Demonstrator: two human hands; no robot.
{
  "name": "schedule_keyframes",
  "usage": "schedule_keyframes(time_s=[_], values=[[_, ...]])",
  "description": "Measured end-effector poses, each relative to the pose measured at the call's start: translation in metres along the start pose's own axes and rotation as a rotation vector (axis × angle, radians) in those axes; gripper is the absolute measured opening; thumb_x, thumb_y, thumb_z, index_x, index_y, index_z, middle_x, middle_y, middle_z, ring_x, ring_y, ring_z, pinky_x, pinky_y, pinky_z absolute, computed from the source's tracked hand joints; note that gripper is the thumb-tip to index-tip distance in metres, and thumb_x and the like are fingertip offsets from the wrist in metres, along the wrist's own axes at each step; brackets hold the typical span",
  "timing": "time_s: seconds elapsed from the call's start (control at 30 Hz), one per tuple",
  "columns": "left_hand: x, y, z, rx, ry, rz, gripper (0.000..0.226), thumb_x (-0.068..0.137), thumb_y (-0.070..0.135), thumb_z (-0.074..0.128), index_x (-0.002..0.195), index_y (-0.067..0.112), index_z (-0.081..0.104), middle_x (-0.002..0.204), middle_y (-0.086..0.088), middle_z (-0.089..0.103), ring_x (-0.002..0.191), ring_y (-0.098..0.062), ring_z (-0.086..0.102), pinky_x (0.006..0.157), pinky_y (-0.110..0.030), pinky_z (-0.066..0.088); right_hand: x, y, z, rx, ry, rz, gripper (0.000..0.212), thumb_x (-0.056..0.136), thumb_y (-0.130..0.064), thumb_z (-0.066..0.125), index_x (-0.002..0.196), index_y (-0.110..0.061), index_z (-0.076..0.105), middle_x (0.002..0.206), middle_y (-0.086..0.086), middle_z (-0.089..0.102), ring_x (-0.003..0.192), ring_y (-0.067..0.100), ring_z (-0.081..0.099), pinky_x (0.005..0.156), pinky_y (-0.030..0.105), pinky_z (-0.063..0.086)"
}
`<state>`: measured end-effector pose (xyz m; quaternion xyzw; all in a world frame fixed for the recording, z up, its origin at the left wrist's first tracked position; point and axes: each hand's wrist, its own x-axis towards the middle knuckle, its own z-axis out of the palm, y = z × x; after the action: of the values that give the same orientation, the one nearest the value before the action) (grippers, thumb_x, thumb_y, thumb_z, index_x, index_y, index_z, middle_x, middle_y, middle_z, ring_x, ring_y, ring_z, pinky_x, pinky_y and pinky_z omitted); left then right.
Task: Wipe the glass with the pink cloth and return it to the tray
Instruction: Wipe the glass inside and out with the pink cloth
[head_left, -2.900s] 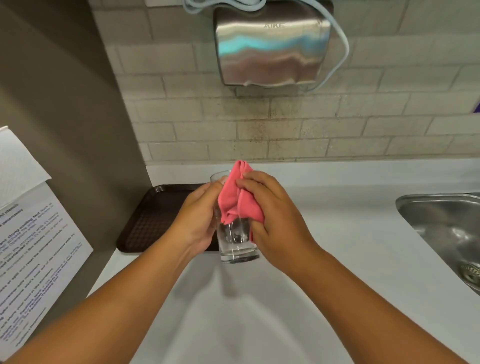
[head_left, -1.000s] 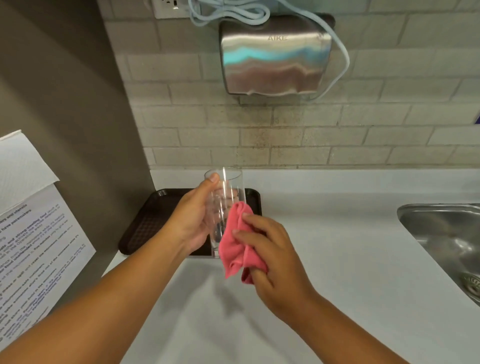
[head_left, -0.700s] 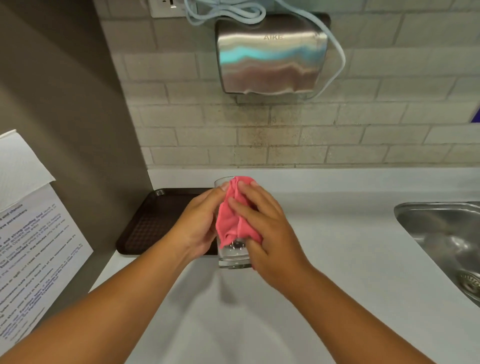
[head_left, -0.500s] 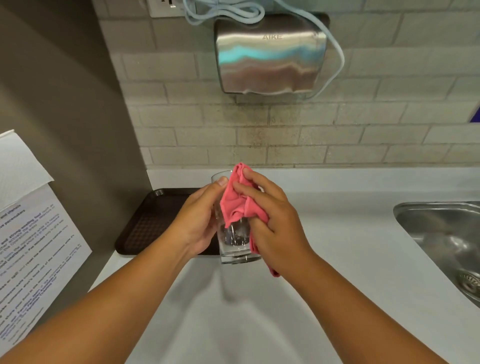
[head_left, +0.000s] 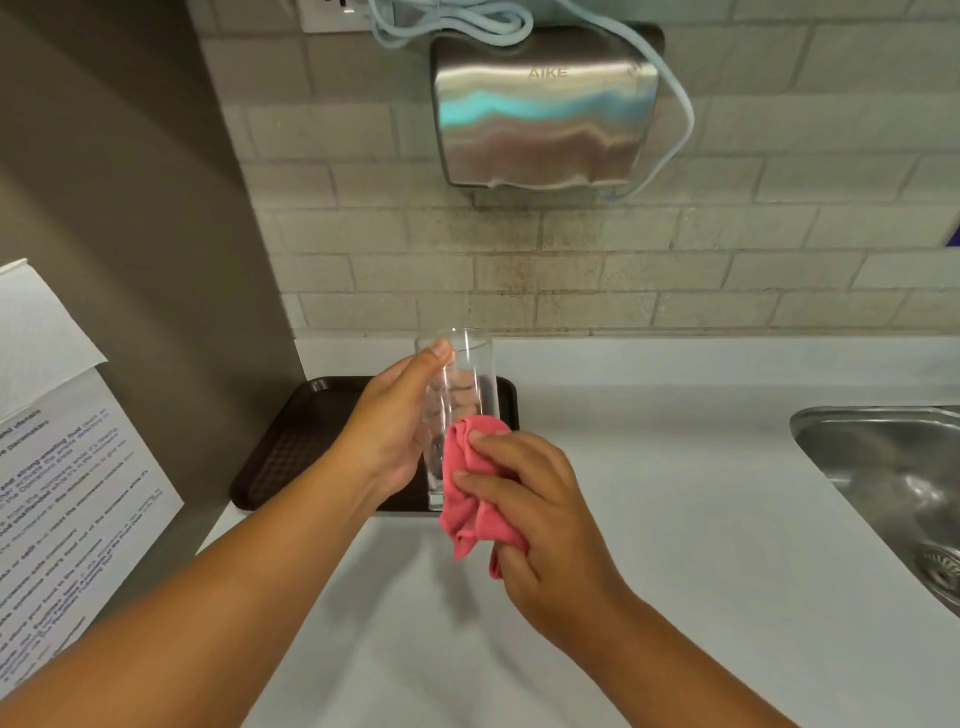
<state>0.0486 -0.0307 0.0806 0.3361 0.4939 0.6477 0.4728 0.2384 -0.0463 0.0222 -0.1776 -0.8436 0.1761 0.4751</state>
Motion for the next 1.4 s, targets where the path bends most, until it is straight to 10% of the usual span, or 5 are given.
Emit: schedule_keyframes(time_s=[0.3, 0.47, 0.7, 1.17, 1.4], values=[[-0.003, -0.018, 0.006, -0.073, -0.107, -0.069, 0.032, 0.079, 0.039, 0.079, 0.091, 0.01, 0.077, 0.055, 0.003, 0.067, 0.042, -0.006, 0.063, 0.039, -0.018, 0.05, 0.049, 0.002, -0.004, -0.173, -0.001, -0.091, 0.039, 0.086, -0.006, 0.051, 0.115, 0.003, 0.076, 0.127, 0.018, 0.07, 0.135, 0.024, 0.045, 0.122, 0.028, 0.03], [0.001, -0.012, 0.0, -0.1, -0.102, -0.056, 0.048, 0.084, 0.045, 0.078, 0.119, 0.012, 0.082, 0.119, -0.016, 0.081, 0.113, -0.027, 0.078, 0.086, -0.035, 0.064, 0.053, 0.006, -0.006, 0.006, -0.089, 0.095, 0.057, 0.083, 0.012, 0.058, 0.138, -0.002, 0.063, 0.153, 0.007, 0.051, 0.154, 0.022, 0.03, 0.126, 0.029, 0.025], [0.001, -0.011, 0.0, -0.112, -0.075, -0.055, 0.058, 0.089, 0.042, 0.073, 0.134, 0.005, 0.072, 0.135, -0.023, 0.073, 0.129, -0.036, 0.069, 0.113, -0.051, 0.051, 0.049, 0.017, -0.005, 0.134, -0.186, 0.196, 0.073, 0.089, 0.003, 0.043, 0.158, -0.018, 0.039, 0.172, -0.007, 0.02, 0.159, 0.002, 0.003, 0.126, 0.02, 0.013], [-0.001, -0.008, -0.002, -0.053, -0.041, -0.07, 0.037, 0.082, 0.047, 0.077, 0.097, 0.015, 0.086, 0.107, -0.016, 0.082, 0.094, -0.027, 0.08, 0.089, -0.04, 0.064, 0.009, -0.006, -0.004, -0.031, -0.35, 0.158, 0.064, 0.106, -0.031, 0.031, 0.162, -0.025, 0.0, 0.173, -0.009, -0.014, 0.159, 0.016, -0.02, 0.129, 0.037, 0.002], [-0.004, -0.014, 0.01, -0.019, -0.075, -0.027, 0.045, 0.097, 0.039, 0.071, 0.124, 0.003, 0.076, 0.108, -0.012, 0.082, 0.098, -0.023, 0.079, 0.088, -0.039, 0.064, 0.066, 0.013, -0.017, 0.119, -0.212, 0.412, 0.065, 0.111, -0.019, 0.039, 0.165, -0.034, 0.006, 0.174, -0.012, -0.008, 0.159, 0.006, -0.01, 0.131, 0.034, 0.005]])
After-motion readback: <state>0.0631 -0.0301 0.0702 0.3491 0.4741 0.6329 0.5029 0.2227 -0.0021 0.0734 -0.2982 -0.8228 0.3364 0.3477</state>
